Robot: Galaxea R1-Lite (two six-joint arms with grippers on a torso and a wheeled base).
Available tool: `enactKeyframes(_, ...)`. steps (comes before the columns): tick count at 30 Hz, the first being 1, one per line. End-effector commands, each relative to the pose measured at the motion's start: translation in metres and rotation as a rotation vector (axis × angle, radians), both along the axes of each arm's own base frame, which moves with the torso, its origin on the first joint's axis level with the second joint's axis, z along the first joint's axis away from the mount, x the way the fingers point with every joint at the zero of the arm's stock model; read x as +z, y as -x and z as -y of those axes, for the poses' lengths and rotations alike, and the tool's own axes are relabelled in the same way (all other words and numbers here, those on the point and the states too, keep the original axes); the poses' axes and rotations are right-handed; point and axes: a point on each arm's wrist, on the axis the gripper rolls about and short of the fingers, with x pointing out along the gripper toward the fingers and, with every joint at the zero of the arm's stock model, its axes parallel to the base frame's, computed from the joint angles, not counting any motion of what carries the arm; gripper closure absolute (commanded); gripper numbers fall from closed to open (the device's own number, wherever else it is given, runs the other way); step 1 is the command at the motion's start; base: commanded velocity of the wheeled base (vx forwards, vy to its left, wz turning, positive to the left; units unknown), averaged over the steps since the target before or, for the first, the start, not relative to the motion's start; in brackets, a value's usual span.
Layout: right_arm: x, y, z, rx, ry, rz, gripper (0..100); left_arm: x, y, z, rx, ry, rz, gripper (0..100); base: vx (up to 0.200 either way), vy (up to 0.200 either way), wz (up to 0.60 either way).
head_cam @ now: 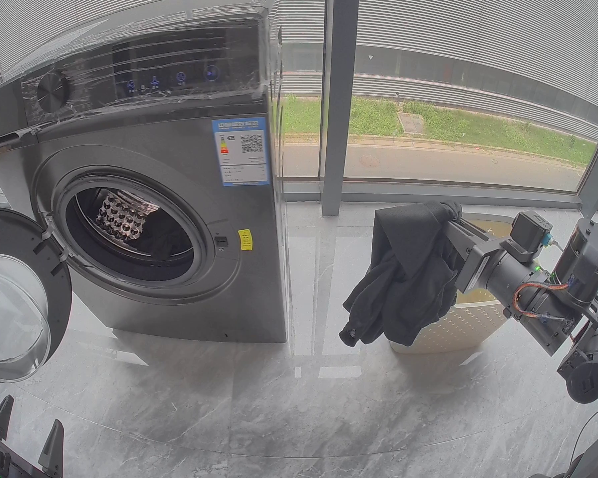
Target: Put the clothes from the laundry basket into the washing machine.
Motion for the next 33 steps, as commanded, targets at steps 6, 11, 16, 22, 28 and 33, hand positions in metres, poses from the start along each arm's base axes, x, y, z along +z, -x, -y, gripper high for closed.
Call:
enactKeyframes(6, -0.002, 0.006, -0.009, 0.043, 0.002, -0.007, 100, -0.005, 0.0, 0.0, 0.001, 0.001, 0.001, 0, 0.0, 0.2, 0.0)
enactKeyframes(11, -0.003, 0.01, -0.013, 0.064, 0.007, -0.013, 100, -0.005, 0.0, 0.0, 0.001, 0.001, 0.001, 0, 0.0, 0.2, 0.0)
enactKeyframes(16, -0.006, 0.01, -0.013, 0.064, 0.013, -0.022, 100, -0.005, 0.0, 0.0, 0.001, 0.001, 0.001, 0, 0.0, 0.2, 0.0)
enactKeyframes(22, -0.007, 0.011, -0.013, 0.066, 0.016, -0.027, 100, -0.005, 0.0, 0.0, 0.001, 0.001, 0.001, 0, 0.0, 0.0, 0.0)
enactKeyframes(28, -0.008, 0.011, -0.012, 0.064, 0.017, -0.028, 100, -0.005, 0.0, 0.0, 0.001, 0.002, 0.001, 0, -0.1, 0.0, 0.0)
enactKeyframes(33, -0.01, 0.011, -0.012, 0.062, 0.021, -0.035, 100, -0.005, 0.0, 0.0, 0.001, 0.002, 0.001, 0, 0.0, 0.0, 0.0)
